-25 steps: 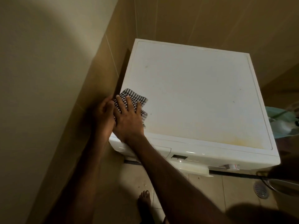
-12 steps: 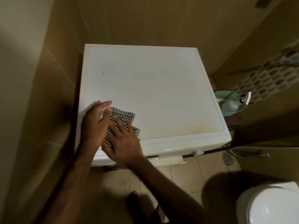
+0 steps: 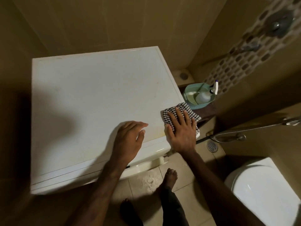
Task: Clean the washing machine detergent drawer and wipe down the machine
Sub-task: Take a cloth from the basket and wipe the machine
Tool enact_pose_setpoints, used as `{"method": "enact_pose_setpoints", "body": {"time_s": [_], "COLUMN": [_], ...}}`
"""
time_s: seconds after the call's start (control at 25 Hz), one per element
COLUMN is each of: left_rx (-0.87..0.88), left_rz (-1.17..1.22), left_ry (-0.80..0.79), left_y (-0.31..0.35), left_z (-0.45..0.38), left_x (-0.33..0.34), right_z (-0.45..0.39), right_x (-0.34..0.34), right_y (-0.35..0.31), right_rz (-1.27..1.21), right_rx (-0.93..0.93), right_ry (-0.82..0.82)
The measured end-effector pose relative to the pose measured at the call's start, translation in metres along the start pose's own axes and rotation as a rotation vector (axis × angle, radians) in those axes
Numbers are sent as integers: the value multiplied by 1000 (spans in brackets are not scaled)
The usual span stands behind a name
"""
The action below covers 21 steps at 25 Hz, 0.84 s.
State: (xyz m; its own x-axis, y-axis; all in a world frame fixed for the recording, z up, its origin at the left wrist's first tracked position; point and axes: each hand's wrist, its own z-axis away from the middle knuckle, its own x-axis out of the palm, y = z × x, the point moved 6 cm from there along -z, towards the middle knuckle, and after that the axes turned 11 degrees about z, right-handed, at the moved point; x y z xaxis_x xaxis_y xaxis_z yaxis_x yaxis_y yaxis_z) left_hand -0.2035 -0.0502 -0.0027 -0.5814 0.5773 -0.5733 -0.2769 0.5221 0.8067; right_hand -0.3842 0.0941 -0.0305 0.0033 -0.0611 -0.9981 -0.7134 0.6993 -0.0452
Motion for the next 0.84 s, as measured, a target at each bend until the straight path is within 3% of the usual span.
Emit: {"method": "enact_pose_setpoints", "body": {"time_s": [0.12,0.28,0.48,0.64,0.84], "left_rx": [-76,-238,-451,-563,-573], "left_rz": [-140,-182,22,23,296], "left_ry": [-22,-66,-128,-16,-16], "left_y": [25,58,95,116,136], "left_z": [-19,-52,-94,-117,-157], "left_x": [37,95,159,175,215], "right_z": [-13,-19,-25,-40,-67], "right_x": [2,10,13,6,-8], "right_y": [45,79,91,112,151], "right_rz": [-61,-448,-726,-1069,-1235], "right_rx": [125,338,338,300,309], "right_ry": [-39,-116,-186,-207,-142]}}
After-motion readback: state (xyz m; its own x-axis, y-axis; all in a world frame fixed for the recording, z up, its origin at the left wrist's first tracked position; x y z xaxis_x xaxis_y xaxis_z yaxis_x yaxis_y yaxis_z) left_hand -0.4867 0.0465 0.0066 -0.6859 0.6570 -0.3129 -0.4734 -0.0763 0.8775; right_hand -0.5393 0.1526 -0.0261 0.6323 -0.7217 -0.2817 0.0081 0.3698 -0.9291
